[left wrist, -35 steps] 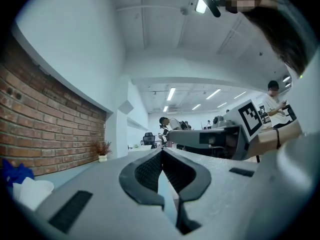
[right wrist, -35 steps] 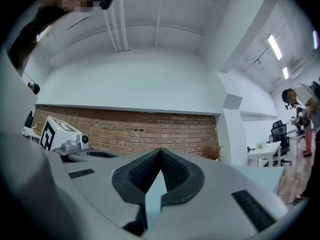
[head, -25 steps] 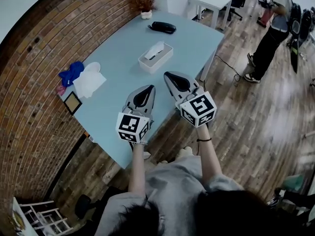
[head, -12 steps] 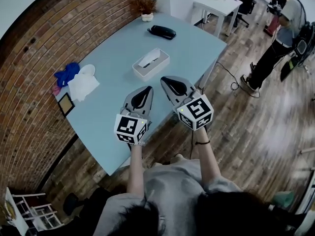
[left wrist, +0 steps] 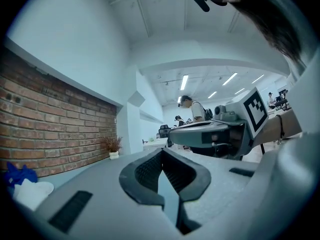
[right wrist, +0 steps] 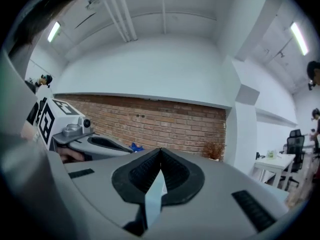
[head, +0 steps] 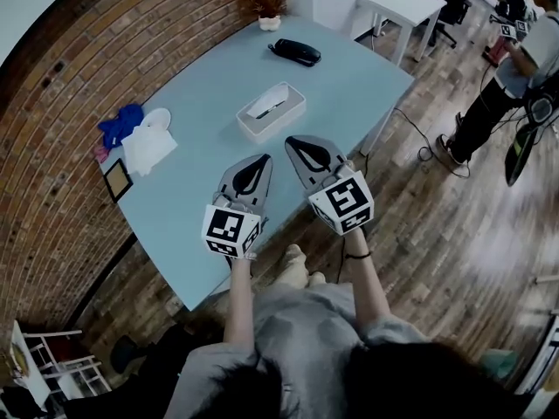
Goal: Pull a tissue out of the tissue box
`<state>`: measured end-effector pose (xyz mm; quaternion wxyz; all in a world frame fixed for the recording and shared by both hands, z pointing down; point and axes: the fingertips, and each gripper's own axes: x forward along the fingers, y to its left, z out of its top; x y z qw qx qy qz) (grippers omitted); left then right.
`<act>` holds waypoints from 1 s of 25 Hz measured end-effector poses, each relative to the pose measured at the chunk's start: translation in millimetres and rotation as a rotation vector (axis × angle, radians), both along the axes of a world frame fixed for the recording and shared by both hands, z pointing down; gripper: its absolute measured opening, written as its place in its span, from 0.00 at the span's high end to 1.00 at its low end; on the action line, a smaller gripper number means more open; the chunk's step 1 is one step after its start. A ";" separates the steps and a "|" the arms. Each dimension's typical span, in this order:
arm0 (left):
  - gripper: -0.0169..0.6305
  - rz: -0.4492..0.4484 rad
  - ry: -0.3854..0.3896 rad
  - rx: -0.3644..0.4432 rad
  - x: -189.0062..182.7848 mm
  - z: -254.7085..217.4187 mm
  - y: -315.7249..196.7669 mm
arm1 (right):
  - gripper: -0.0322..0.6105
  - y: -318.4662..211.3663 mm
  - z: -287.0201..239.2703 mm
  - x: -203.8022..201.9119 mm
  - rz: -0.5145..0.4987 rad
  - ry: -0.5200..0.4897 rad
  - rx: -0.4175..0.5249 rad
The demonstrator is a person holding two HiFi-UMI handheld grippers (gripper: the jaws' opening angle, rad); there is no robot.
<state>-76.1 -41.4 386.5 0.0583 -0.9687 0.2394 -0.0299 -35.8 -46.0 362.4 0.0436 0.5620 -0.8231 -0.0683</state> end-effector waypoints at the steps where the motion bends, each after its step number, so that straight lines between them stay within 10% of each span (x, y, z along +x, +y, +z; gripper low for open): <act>1: 0.97 0.000 -0.003 -0.001 1.1 1.1 -4.5 | 0.95 -4.5 1.4 -0.7 0.000 0.018 -0.004; 25: 0.97 0.039 -0.023 -0.175 41.4 41.7 -151.1 | 0.95 -149.6 32.3 44.1 -0.002 -0.002 -0.083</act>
